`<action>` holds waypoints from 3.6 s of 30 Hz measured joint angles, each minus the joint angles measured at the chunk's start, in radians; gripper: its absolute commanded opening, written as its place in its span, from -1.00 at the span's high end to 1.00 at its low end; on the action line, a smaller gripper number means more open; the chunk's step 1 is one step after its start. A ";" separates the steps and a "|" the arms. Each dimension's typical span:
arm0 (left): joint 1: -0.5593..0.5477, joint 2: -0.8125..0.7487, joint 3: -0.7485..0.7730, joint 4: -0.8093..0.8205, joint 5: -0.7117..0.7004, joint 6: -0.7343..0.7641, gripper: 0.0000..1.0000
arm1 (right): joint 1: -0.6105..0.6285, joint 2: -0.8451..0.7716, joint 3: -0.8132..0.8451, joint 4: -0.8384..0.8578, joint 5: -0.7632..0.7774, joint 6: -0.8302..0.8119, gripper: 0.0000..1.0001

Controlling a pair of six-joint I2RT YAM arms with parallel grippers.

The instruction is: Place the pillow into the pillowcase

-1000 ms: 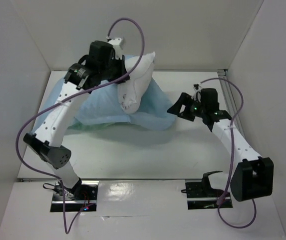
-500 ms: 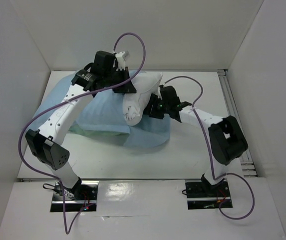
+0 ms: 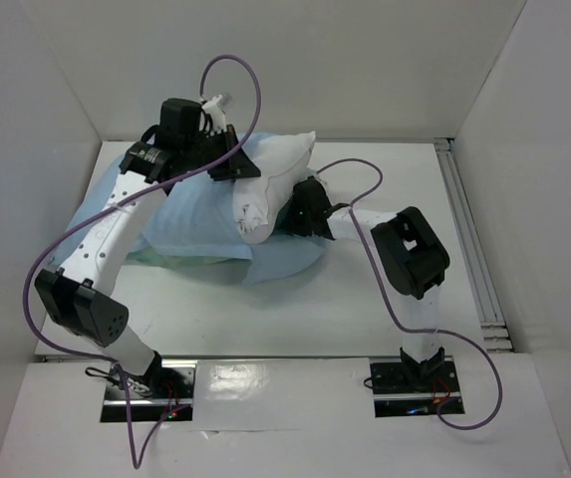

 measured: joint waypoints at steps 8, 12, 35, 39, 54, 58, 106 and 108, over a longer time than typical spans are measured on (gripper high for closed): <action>0.073 -0.094 -0.054 0.028 0.050 -0.044 1.00 | -0.059 -0.111 -0.093 0.043 0.018 0.036 1.00; 0.091 -0.130 -0.139 0.080 0.061 -0.068 1.00 | -0.066 -0.312 -0.187 0.035 0.021 0.023 1.00; 0.126 -0.127 -0.334 0.313 0.206 -0.181 1.00 | -0.349 -0.657 -0.393 -0.195 -0.182 -0.097 0.89; 0.117 -0.124 -0.346 0.329 0.209 -0.190 1.00 | -0.348 -0.736 -0.389 -0.237 -0.186 -0.107 0.57; 0.077 -0.055 -0.418 0.356 0.157 -0.232 1.00 | -0.145 -0.809 -0.332 -0.360 -0.002 -0.077 0.20; 0.071 -0.055 -0.402 0.360 0.146 -0.233 1.00 | -0.028 -0.713 -0.330 -0.273 0.022 -0.032 0.20; 0.090 0.005 -0.337 0.359 0.166 -0.297 1.00 | 0.227 -0.808 -0.528 -0.200 0.615 0.243 1.00; 0.089 0.016 -0.336 0.355 0.169 -0.296 1.00 | 0.214 -0.945 -0.560 -0.185 0.622 0.241 1.00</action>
